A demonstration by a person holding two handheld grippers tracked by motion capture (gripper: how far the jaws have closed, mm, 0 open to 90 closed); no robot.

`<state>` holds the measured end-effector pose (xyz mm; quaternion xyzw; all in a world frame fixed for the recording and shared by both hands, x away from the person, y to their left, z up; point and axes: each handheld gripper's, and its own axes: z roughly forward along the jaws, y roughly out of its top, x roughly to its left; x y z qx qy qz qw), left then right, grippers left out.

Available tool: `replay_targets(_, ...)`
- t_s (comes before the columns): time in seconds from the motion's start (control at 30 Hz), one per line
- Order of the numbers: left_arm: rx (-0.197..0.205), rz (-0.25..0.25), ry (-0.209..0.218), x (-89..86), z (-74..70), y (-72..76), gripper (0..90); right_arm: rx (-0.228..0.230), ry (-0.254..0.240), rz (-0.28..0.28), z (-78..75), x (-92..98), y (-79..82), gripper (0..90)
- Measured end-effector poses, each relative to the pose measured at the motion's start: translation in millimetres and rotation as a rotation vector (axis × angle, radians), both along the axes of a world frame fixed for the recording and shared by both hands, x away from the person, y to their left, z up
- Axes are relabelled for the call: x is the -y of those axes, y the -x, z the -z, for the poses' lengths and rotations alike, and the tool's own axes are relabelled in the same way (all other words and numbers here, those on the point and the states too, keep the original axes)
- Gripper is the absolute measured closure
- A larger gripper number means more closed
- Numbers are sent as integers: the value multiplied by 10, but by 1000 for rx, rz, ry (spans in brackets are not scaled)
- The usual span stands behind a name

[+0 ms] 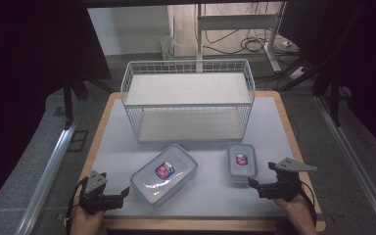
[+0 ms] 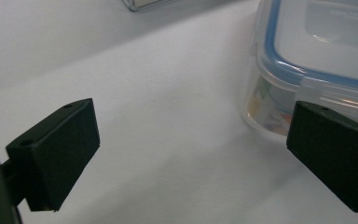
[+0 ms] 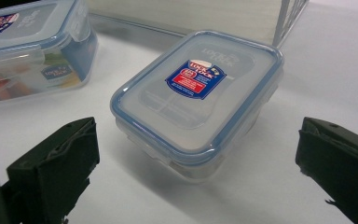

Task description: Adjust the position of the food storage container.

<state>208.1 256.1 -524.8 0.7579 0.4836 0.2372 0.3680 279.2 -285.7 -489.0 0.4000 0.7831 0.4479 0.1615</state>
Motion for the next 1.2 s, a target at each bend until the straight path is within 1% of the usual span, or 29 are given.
replay_targets(0.03, -4, 2, -5, 3, 2, 0, 25, -10, 2, 1, 17, 14, -6, 0)
replay_targets(0.07, -4, 2, -5, 3, 2, 0, 27, -10, 2, 1, 17, 14, -6, 0)
replay_targets(0.17, -18, 7, 19, -7, 17, -11, 29, -28, 22, 15, 60, 71, -21, 0)
replay_targets(0.2, -25, 8, 28, -15, 24, -15, 31, -26, 17, 18, 60, 85, -26, 0)
replay_targets(0.27, -28, 5, 27, -24, 29, -16, 31, -23, 14, 15, 58, 79, -29, 0)
replay_targets(0.37, -29, 1, 29, -33, 32, -17, 31, -27, 35, 6, 70, 50, -29, 0)
replay_targets(0.43, -30, -6, 39, -42, 33, -19, 31, -29, 48, 1, 81, 37, -30, 0)
replay_targets(0.5, -28, -7, 38, -42, 31, -19, 31, -35, 57, 2, 82, 31, -32, 0)
replay_targets(0.57, -29, -8, 38, -39, 33, -21, 32, -32, 68, 7, 80, 31, -32, 3)
replay_targets(0.63, -29, -2, 29, -25, 36, -25, 32, -29, 79, 14, 78, 39, -32, 22)
replay_targets(0.73, -21, 2, 20, -14, 31, -23, 32, -28, 84, 21, 73, 51, -34, 48)
replay_targets(0.87, -7, 1, 2, 0, 23, -18, 34, -15, 88, 34, 33, 62, -30, 105)
replay_targets(0.9, -7, -2, -2, 1, 22, -18, 35, -11, 81, 32, 0, 53, -31, 145)
replay_targets(0.93, -8, -6, -6, 2, 20, -19, 35, -11, 81, 32, 0, 53, -31, 145)
replay_targets(0.97, -10, -11, -18, 5, 15, -19, 38, -10, 71, 23, -38, 29, -38, 194)
replay_targets(1.0, -10, -11, -18, 5, 15, -19, 39, -10, 71, 23, -38, 29, -38, 194)
replay_targets(1.07, -11, -17, -29, 8, 10, -16, 39, -23, 65, 3, -70, -8, -51, 263)
replay_targets(1.1, -12, -19, -27, 6, 8, -16, 38, -24, 69, -18, -98, -60, -75, 338)
replay_targets(1.13, -12, -19, -25, 5, 8, -16, 38, -28, 69, -28, -109, -85, -91, 369)
replay_targets(1.17, -12, -19, -25, 5, 8, -16, 37, -28, 69, -28, -109, -85, -91, 369)
replay_targets(1.2, -13, -20, -26, 5, 7, -16, 37, -31, 62, -31, -118, -111, -107, 398)
